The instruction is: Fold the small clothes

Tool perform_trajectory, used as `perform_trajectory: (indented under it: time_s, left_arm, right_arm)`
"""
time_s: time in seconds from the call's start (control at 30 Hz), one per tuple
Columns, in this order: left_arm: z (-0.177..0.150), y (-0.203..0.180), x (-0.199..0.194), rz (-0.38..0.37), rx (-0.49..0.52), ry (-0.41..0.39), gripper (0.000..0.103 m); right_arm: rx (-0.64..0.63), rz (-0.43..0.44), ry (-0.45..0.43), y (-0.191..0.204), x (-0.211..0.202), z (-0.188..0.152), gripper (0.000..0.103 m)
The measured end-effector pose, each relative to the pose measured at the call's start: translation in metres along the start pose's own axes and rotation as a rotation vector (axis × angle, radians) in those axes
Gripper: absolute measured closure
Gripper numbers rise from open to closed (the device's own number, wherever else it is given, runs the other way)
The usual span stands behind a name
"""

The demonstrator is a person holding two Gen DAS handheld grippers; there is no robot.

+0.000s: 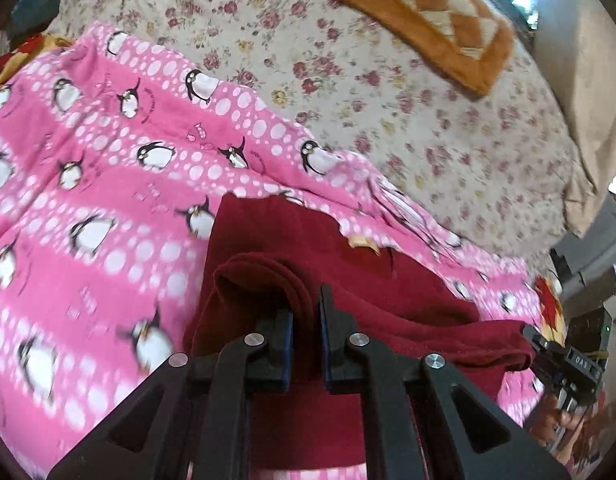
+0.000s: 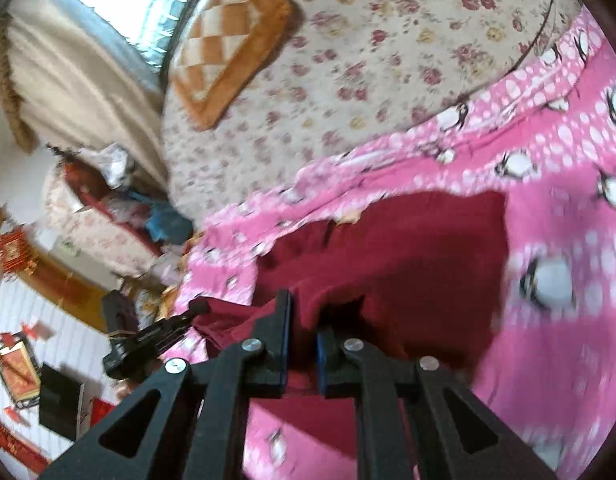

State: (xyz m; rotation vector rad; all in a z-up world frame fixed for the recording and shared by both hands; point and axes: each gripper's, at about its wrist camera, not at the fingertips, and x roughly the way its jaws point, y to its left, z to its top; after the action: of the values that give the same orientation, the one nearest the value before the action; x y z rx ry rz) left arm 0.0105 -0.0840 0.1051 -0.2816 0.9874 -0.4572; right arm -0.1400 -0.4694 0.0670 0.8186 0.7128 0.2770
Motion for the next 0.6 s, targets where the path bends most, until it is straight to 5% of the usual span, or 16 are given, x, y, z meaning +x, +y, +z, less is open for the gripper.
perform_trajectory:
  time_s: [0.27, 0.6]
  left_arm:
    - [0.014, 0.008, 0.057, 0.042, -0.021, 0.061, 0.103]
    - [0.01, -0.002, 0.064, 0.106, 0.048, 0.046, 0.103]
  right_arm:
    - [0.114, -0.088, 0.014, -0.056, 0.055, 0.027, 0.093]
    - [0.125, -0.113, 0.021, -0.063, 0.063, 0.026, 0.093]
